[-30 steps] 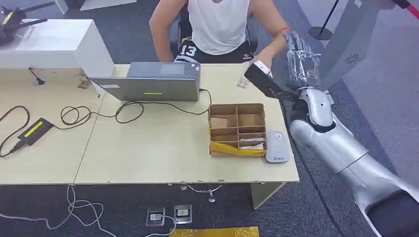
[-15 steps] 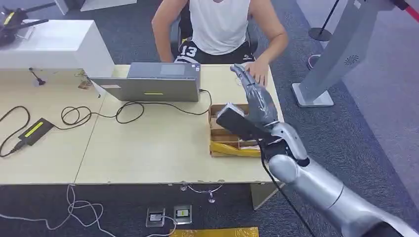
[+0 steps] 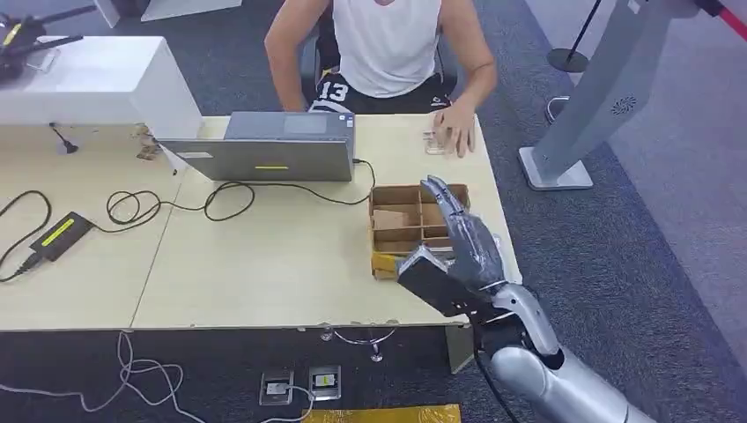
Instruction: Pass the card to the sensor for recognition and then transmit it.
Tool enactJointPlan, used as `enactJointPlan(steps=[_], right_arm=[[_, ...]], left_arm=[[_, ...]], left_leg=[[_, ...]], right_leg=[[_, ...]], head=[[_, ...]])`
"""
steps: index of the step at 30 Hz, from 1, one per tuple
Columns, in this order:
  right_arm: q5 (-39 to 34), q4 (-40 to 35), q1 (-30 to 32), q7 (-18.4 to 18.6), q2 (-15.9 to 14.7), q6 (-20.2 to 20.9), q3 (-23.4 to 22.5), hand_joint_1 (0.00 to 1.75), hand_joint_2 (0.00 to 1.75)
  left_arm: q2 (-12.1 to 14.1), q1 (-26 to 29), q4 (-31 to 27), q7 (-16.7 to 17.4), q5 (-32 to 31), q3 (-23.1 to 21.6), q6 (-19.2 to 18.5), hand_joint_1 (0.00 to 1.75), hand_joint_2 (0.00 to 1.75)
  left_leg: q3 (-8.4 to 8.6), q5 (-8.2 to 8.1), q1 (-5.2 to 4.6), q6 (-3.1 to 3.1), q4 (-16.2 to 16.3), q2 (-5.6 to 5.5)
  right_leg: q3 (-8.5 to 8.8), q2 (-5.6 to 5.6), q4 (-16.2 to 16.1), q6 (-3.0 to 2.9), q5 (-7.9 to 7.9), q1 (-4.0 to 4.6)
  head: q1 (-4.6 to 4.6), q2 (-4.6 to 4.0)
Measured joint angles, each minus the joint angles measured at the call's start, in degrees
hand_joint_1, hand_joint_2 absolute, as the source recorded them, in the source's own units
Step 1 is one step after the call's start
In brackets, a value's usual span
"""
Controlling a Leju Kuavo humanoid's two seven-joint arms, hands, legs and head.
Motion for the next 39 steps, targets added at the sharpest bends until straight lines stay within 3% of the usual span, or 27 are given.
enactJointPlan(steps=[7, 17, 31, 39], right_arm=[[18.4, -0.37, 2.11, 7.41, -2.08, 6.23, -0.96, 0.0, 1.75], [28.32, 2.03, 2.17, 11.23, -3.47, 9.37, -3.28, 0.0, 1.75], [31.05, 7.32, -3.16, 10.12, -3.41, 18.09, -3.19, 0.0, 1.75], [28.69, 10.36, -5.18, 8.98, -3.21, 18.9, -2.14, 0.0, 1.75]], left_arm=[[-0.07, -1.05, 0.0, 0.66, -0.55, -0.02, -0.5, 0.0, 1.75], [-0.35, -1.6, 0.0, 1.73, -1.14, -0.02, -1.42, 0.0, 1.75], [-0.61, -2.3, 0.0, 1.77, -1.64, -0.02, -1.68, 0.0, 1.75], [-0.28, -2.53, 0.0, 1.79, -1.73, -0.02, -2.03, 0.0, 1.75]], left_leg=[[-0.02, -0.01, 0.0, 0.0, 0.0, 0.01], [-0.04, -0.02, 0.0, -0.02, 0.0, 0.01], [-0.07, -0.02, 0.0, -0.02, 0.0, -0.03], [-0.09, -0.02, 0.0, -0.02, 0.0, -0.07]], right_leg=[[0.0, 0.01, 0.0, 0.0, 0.0, -0.01], [0.0, 0.01, 0.01, 0.0, 0.0, -0.01], [0.0, -0.01, 0.02, 0.0, 0.0, -0.01], [0.0, -0.04, 0.02, 0.0, 0.0, -0.01]], head=[[0.0, 0.02], [-0.02, 0.02], [0.0, 0.0], [0.0, 0.02]])
